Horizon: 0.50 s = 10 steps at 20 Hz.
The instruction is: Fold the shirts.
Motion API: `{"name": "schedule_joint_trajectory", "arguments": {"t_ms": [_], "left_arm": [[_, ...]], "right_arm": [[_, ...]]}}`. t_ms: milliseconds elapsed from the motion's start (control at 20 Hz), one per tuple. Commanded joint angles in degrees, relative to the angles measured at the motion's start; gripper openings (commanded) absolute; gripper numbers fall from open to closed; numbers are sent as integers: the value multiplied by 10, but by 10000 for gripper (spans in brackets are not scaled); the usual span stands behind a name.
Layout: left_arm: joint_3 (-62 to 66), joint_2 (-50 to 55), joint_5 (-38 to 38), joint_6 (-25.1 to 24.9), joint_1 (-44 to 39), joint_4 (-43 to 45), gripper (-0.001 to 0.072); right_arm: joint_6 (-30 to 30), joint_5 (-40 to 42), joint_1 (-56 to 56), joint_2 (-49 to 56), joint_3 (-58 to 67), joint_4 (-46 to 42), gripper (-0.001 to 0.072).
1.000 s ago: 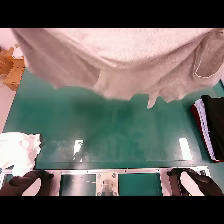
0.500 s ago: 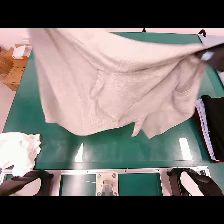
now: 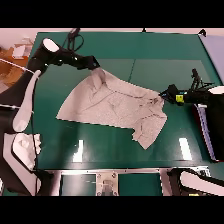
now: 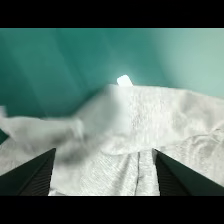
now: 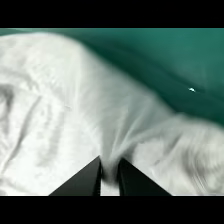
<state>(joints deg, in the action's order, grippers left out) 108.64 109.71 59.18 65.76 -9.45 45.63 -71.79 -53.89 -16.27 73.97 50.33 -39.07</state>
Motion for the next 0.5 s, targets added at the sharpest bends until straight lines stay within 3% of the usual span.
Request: {"name": "schedule_joint_trajectory", "arguments": {"t_ms": [0, 50, 200, 350, 450], "left_arm": [[44, 40, 65, 50, 14, -10, 710], [80, 40, 126, 53, 35, -10, 710], [122, 16, 275, 91, 115, -9, 709], [63, -12, 381, 92, 188, -8, 710], [-3, -21, 402, 99, 223, -6, 709]], "right_arm": [[6, -27, -29, 49, 39, -5, 240], [13, -74, -50, 49, 70, -15, 303], [20, -213, -114, 37, 123, -43, 307], [20, -228, -156, -7, 81, -83, 307], [19, -227, -173, -40, 27, -86, 306]]}}
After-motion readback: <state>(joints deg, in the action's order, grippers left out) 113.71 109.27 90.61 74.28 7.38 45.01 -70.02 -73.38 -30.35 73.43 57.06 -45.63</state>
